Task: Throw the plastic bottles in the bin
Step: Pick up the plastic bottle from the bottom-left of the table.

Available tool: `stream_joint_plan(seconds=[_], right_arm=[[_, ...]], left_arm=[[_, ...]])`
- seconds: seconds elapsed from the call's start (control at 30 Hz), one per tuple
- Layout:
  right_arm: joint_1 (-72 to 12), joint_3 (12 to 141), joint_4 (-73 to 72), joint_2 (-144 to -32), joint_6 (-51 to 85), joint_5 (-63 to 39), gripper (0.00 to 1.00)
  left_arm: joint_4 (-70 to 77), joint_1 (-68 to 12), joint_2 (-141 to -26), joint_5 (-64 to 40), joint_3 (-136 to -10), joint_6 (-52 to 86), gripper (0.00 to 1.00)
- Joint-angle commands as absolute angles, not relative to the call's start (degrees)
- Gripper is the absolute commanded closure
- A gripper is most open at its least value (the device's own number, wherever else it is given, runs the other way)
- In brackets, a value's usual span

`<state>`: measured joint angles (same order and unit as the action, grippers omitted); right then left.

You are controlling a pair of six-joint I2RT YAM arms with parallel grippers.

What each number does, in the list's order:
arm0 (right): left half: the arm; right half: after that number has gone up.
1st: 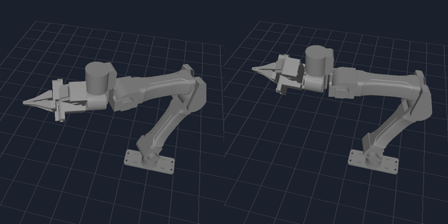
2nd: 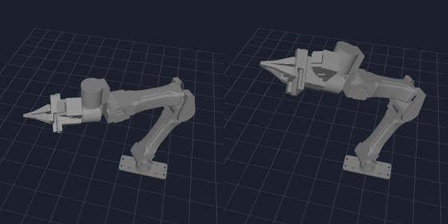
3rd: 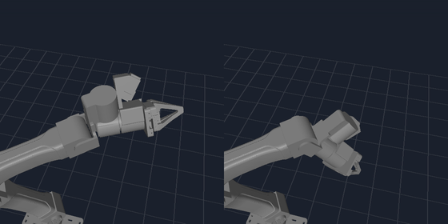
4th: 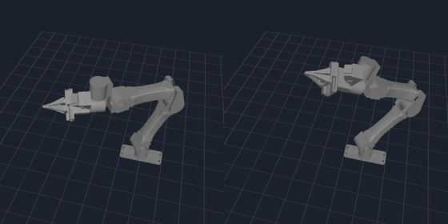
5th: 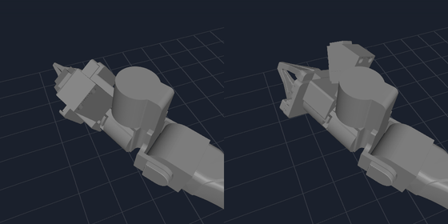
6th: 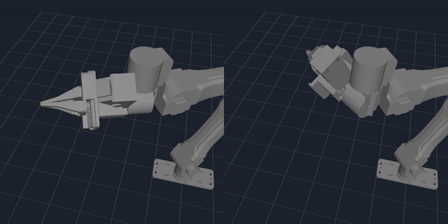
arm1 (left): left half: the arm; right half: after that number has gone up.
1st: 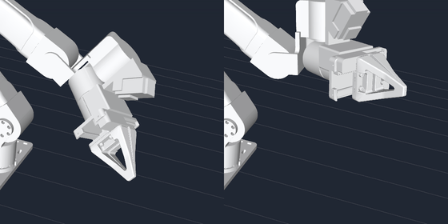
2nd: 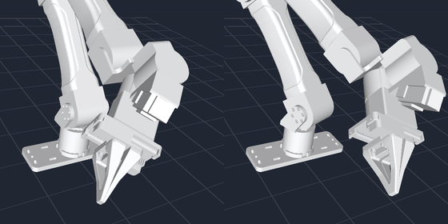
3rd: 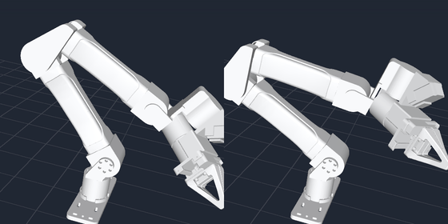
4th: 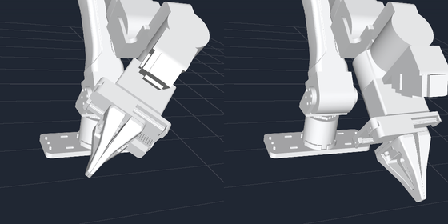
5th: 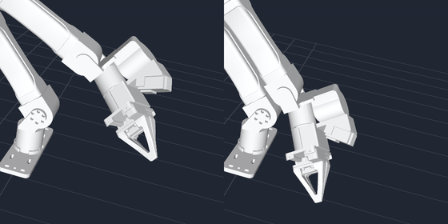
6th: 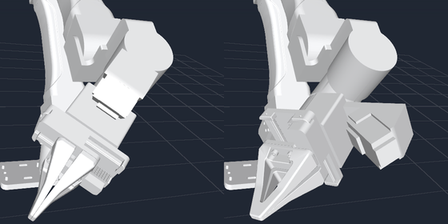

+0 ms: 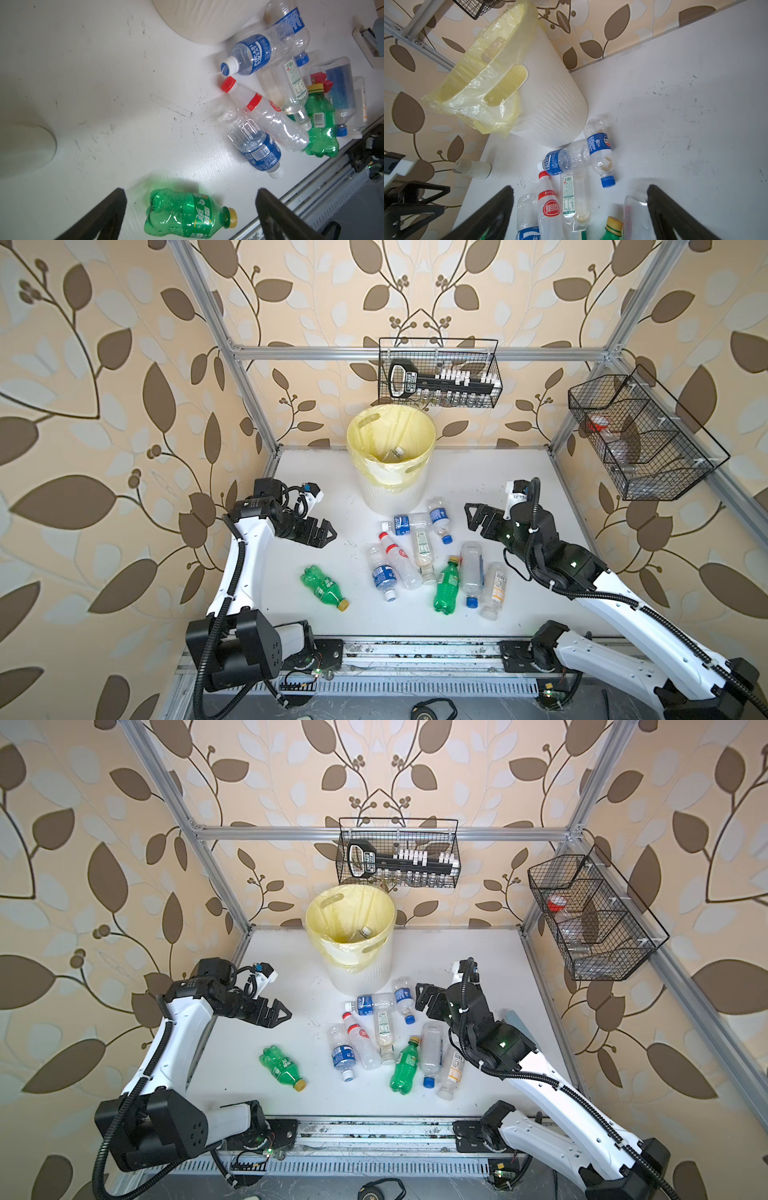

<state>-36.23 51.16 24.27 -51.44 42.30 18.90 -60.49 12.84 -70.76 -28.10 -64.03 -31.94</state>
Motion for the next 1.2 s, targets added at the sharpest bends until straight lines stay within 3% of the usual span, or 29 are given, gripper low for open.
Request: stream_joint_plan(seconds=[0.0, 0.47, 0.7, 1.17], right_arm=[[-36.21, 49.68, 25.47, -50.47, 43.68, 20.55, 0.0], [-36.21, 48.91, 26.19, -50.21, 44.94, 20.79, 0.0], [-36.1, 49.79, 27.95, -50.1, 45.83, 21.03, 0.0], [-36.1, 48.79, 28.2, -49.49, 48.29, 20.85, 0.0]], left_arm=[[-64.67, 13.35, -68.73, -26.22, -62.59, -39.33, 0.01], [-74.32, 13.3, -69.77, -30.76, -59.05, -76.9, 0.01], [-74.41, 13.33, -69.28, -27.97, -53.45, -94.43, 0.01], [-70.0, 13.34, -70.78, -23.05, -49.78, -102.32, 0.01]])
